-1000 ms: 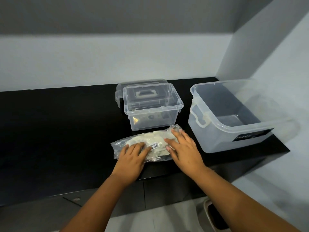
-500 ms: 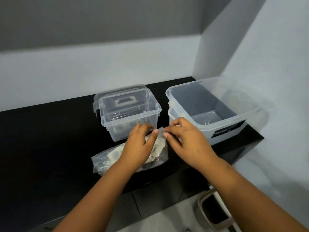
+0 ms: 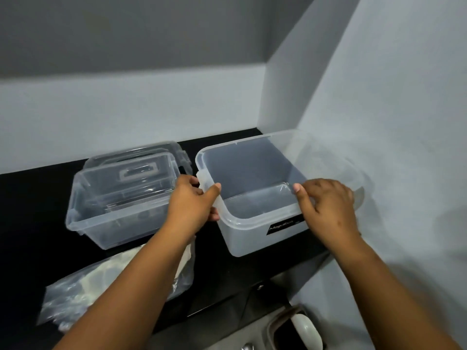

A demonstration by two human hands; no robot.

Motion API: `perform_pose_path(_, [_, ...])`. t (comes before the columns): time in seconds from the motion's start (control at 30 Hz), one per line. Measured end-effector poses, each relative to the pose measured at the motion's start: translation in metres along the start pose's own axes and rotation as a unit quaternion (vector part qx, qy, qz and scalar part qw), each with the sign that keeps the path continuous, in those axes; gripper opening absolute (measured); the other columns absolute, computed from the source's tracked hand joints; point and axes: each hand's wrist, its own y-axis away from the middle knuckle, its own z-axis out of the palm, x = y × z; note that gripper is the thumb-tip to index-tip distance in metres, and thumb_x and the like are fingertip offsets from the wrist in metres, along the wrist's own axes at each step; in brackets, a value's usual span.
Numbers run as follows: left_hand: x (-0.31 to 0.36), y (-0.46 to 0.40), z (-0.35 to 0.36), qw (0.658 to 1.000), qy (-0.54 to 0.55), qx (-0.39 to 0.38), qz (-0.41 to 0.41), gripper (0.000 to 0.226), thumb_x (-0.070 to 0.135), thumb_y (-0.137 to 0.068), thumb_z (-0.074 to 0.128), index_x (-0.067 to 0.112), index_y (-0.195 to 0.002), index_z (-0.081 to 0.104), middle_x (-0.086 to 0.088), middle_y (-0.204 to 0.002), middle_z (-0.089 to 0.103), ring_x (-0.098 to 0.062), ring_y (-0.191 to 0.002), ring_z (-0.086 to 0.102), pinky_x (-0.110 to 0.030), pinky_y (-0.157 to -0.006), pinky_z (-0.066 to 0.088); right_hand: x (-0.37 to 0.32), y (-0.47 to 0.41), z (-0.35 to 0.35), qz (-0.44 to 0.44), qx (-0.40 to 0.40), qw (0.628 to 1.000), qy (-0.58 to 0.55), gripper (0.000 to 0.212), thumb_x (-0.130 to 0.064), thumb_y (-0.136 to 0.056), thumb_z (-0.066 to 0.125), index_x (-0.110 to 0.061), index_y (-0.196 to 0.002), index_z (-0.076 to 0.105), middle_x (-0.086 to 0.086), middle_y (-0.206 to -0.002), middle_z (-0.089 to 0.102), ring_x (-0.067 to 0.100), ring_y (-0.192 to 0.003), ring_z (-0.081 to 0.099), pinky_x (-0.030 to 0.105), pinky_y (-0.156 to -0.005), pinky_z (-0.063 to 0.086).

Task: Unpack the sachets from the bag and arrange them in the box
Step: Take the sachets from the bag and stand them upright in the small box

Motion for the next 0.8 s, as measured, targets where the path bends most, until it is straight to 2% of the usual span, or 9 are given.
perform_pose_path(0.1, [0.003, -0.022, 0.009, 0.999, -0.018, 0.037, 0.004, 0.037, 0.028, -0.087, 0.068, 0.013, -0.112, 0.046, -0.016, -0.087, 0.065, -0.019, -0.051, 0.063, -0.03, -0.049, 0.054, 0.011, -0.019, 0.015, -0.065, -0.025, 0.997, -0.044, 0.055, -0.059, -0.094, 0.03, -0.025, -0.087, 0.073, -0.01, -0.089, 0.069, 0.016, -0.095, 0.059, 0.04, -0.107, 0.028])
perform_pose_path(0.2, [0.006, -0.047, 0.013, 0.997, -0.013, 0.071, 0.006, 0.036, 0.025, -0.088, 0.068, 0.009, -0.114, 0.049, -0.016, -0.087, 0.065, -0.018, -0.055, 0.061, -0.026, -0.044, 0.05, 0.024, -0.043, 0.025, -0.143, -0.054, 0.98, -0.127, 0.043, -0.064, -0.084, 0.051, -0.03, -0.096, 0.073, -0.02, -0.094, 0.064, 0.003, -0.098, 0.056, 0.035, -0.112, 0.024])
perform_pose_path(0.3, [0.011, -0.073, 0.016, 0.995, -0.013, 0.102, -0.001, 0.039, 0.024, -0.087, 0.069, 0.005, -0.116, 0.051, -0.015, -0.086, 0.064, -0.018, -0.052, 0.059, -0.026, -0.042, 0.05, 0.034, -0.07, 0.041, -0.193, -0.055, 0.965, -0.166, 0.039, -0.058, -0.083, 0.058, -0.029, -0.106, 0.072, -0.017, -0.1, 0.067, 0.003, -0.102, 0.058, 0.031, -0.115, 0.022])
perform_pose_path(0.4, [0.016, -0.101, 0.02, 0.992, -0.021, 0.124, -0.006, 0.038, 0.027, -0.087, 0.069, 0.007, -0.116, 0.055, -0.014, -0.094, 0.067, -0.021, -0.054, 0.06, -0.024, -0.04, 0.051, 0.035, -0.097, 0.057, -0.195, -0.063, 0.959, -0.196, 0.038, -0.056, -0.084, 0.056, -0.031, -0.108, 0.071, -0.013, -0.101, 0.069, 0.005, -0.103, 0.058, 0.028, -0.117, 0.017])
perform_pose_path(0.53, [0.027, -0.135, 0.025, 0.991, -0.029, 0.131, -0.022, 0.038, 0.03, -0.085, 0.071, 0.011, -0.116, 0.059, -0.01, -0.1, 0.067, -0.029, -0.073, 0.066, -0.04, -0.066, 0.059, 0.031, -0.139, 0.081, -0.192, -0.082, 0.957, -0.2, 0.042, -0.06, -0.083, 0.052, -0.031, -0.105, 0.072, -0.012, -0.098, 0.071, 0.006, -0.102, 0.058, 0.019, -0.114, 0.01])
perform_pose_path(0.6, [0.034, -0.149, 0.029, 0.992, -0.028, 0.12, -0.034, 0.036, 0.026, -0.086, 0.068, 0.014, -0.117, 0.055, -0.006, -0.094, 0.064, -0.024, -0.063, 0.06, -0.034, -0.058, 0.055, 0.029, -0.16, 0.093, -0.189, -0.087, 0.956, -0.205, 0.044, -0.061, -0.082, 0.051, -0.03, -0.104, 0.073, -0.01, -0.097, 0.072, 0.011, -0.1, 0.061, 0.022, -0.113, 0.012])
perform_pose_path(0.7, [0.043, -0.166, 0.034, 0.992, -0.047, 0.109, -0.04, 0.047, 0.024, -0.087, 0.065, 0.012, -0.129, 0.048, -0.011, -0.101, 0.063, -0.018, -0.054, 0.053, -0.025, -0.044, 0.044, 0.023, -0.189, 0.111, -0.186, -0.086, 0.955, -0.215, 0.049, -0.063, -0.08, 0.05, -0.028, -0.103, 0.074, -0.008, -0.093, 0.072, 0.015, -0.098, 0.062, 0.027, -0.111, 0.016])
perform_pose_path(0.73, [0.045, -0.17, 0.035, 0.992, -0.045, 0.112, -0.04, 0.048, 0.023, -0.087, 0.064, 0.012, -0.13, 0.047, -0.011, -0.1, 0.062, -0.018, -0.055, 0.054, -0.025, -0.045, 0.047, 0.021, -0.198, 0.116, -0.187, -0.088, 0.955, -0.215, 0.051, -0.064, -0.079, 0.049, -0.028, -0.104, 0.074, -0.007, -0.093, 0.072, 0.015, -0.098, 0.061, 0.027, -0.111, 0.016])
perform_pose_path(0.8, [0.047, -0.181, 0.037, 0.991, -0.028, 0.128, -0.035, 0.05, 0.02, -0.085, 0.064, 0.012, -0.131, 0.046, -0.008, -0.1, 0.063, -0.02, -0.062, 0.06, -0.034, -0.062, 0.059, 0.018, -0.216, 0.127, -0.188, -0.096, 0.954, -0.215, 0.051, -0.063, -0.079, 0.05, -0.027, -0.105, 0.074, -0.007, -0.095, 0.072, 0.016, -0.101, 0.061, 0.027, -0.111, 0.015])
